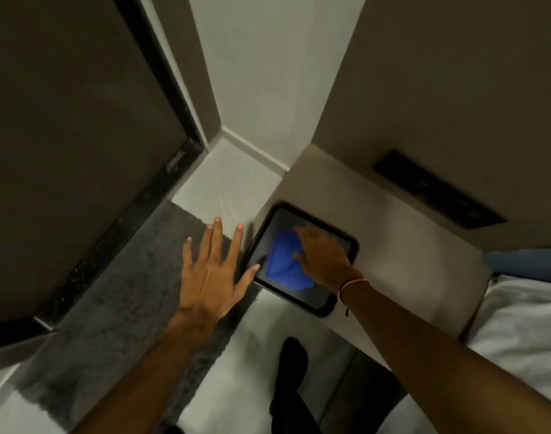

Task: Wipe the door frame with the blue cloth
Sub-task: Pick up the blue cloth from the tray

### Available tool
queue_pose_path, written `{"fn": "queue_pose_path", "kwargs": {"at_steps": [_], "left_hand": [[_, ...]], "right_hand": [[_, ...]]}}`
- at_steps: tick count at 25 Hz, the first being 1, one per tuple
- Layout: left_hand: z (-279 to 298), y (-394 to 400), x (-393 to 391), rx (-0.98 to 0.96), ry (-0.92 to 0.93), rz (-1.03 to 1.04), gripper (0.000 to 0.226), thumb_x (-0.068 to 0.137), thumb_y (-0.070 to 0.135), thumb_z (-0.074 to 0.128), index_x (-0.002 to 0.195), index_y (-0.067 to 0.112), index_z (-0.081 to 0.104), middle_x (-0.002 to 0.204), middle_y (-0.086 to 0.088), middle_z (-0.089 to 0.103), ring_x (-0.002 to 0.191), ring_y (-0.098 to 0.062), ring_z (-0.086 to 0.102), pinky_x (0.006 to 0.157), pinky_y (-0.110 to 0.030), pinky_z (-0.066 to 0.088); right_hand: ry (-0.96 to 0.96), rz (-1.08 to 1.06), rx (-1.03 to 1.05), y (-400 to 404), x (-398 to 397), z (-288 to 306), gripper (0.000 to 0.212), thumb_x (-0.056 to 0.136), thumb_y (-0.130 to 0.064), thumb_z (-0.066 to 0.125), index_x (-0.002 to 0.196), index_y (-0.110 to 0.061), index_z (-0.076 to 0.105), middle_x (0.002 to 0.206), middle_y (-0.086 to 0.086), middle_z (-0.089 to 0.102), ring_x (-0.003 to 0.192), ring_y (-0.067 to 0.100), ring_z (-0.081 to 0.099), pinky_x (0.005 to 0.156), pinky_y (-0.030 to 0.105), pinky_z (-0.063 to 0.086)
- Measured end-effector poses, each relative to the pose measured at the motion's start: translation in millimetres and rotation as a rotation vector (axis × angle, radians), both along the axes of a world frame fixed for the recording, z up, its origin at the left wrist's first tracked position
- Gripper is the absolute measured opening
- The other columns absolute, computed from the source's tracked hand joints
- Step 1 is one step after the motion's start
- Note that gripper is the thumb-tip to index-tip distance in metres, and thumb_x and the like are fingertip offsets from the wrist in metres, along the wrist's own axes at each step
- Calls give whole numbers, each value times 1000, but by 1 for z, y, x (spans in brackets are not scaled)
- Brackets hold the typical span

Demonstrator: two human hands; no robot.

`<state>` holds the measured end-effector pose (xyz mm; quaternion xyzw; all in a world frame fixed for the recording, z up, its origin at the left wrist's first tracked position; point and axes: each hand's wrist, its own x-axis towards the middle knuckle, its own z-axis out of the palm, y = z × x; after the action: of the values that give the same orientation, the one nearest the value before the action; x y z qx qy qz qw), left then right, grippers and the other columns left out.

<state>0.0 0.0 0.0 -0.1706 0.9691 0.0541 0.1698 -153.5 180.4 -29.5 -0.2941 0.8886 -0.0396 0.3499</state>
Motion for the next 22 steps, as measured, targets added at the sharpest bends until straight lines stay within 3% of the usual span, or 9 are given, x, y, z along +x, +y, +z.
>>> {"fn": "queue_pose_path", "kwargs": {"at_steps": [3,6,9,12,16,22], "left_hand": [[-27,-10,9,-31,-47,8,86,94,70,14,165,23,17,171,-25,17,155,-37,30,122,-66,27],[-34,-19,22,-38,-30,28,88,91,71,5,166,25,6,173,-23,6,158,-35,22,124,-64,21],[-18,-32,28,-53,11,45,88,92,71,4,166,24,8,173,-24,6,158,-36,23,124,-64,20],[24,-52,33,-98,75,68,86,94,69,8,165,20,14,171,-26,12,156,-37,28,123,-65,25],[105,-87,50,-222,209,91,84,96,67,15,163,18,25,169,-26,21,152,-37,38,119,-65,32],[284,-154,107,-405,463,192,82,98,67,21,163,17,27,170,-25,20,153,-37,35,118,-65,34]], "right_hand": [[67,-15,12,-5,-5,-30,69,100,-31,61,157,-12,29,154,15,45,142,34,44,115,46,42],[99,-9,68,-6,-9,-39,66,94,-37,69,148,-9,42,148,16,45,139,34,42,113,46,44],[62,-76,20,-5,-11,-28,48,89,-34,75,125,-8,57,132,15,55,127,34,51,103,48,50],[2,-121,-63,-5,0,2,36,91,-25,74,117,-9,57,118,15,66,114,36,63,93,52,54],[98,-108,-228,-29,14,78,26,94,-20,69,115,-12,57,110,14,70,104,38,66,87,49,54],[247,64,-662,-120,37,269,17,96,-6,60,112,-11,62,106,8,66,91,30,62,83,39,51]]}}
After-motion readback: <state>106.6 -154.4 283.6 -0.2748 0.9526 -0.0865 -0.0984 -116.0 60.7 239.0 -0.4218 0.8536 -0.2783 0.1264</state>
